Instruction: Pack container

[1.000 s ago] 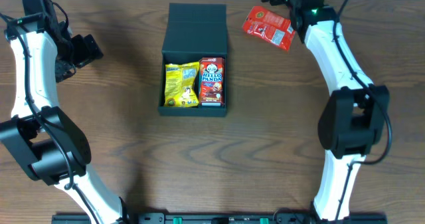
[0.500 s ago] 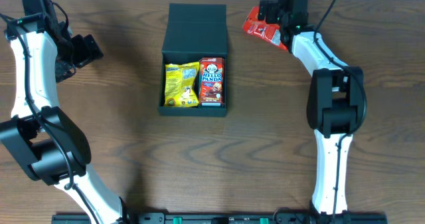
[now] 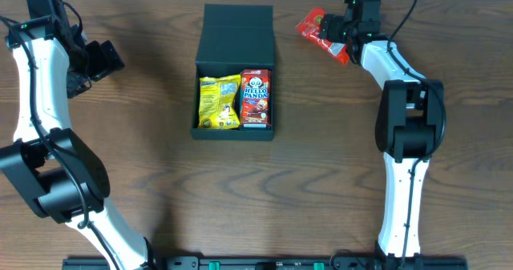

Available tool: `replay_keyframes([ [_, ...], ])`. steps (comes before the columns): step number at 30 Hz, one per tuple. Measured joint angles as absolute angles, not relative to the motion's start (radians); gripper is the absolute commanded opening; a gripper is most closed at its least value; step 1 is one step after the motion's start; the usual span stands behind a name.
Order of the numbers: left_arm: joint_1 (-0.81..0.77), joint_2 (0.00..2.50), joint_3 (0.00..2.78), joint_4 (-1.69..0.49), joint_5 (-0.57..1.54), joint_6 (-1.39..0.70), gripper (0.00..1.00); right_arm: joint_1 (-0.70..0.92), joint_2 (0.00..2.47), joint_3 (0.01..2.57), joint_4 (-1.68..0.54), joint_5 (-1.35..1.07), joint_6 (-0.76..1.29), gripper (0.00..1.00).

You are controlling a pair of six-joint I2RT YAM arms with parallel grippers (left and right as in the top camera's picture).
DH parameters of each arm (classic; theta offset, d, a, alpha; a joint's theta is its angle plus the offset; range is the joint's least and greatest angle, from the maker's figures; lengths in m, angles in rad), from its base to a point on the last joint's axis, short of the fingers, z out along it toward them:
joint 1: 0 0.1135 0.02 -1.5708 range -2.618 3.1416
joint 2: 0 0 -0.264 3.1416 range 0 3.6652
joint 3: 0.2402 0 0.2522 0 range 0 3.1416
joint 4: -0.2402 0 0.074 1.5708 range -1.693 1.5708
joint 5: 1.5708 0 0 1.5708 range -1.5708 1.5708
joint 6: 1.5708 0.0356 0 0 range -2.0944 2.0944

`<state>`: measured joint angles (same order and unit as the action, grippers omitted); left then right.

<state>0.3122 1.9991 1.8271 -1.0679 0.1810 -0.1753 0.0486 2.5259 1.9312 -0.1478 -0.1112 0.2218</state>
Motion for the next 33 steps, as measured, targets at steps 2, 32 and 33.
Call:
replay_keyframes([
  [2, 0.312, 1.999, 1.827, -1.068, 0.181, -0.175, 0.95, 0.049, 2.525, 1.935, -0.172, -0.127, 0.219, 0.89],
  [32, 0.312, 1.999, 1.827, -1.073, 0.181, -0.175, 0.95, 0.212, 2.460, 1.963, -0.588, -0.145, -0.062, 0.04],
  [33, 0.312, 1.999, 1.827, -1.073, 0.181, -0.175, 0.95, 0.212, 2.459, 1.963, -0.592, -0.145, -0.060, 0.01],
])
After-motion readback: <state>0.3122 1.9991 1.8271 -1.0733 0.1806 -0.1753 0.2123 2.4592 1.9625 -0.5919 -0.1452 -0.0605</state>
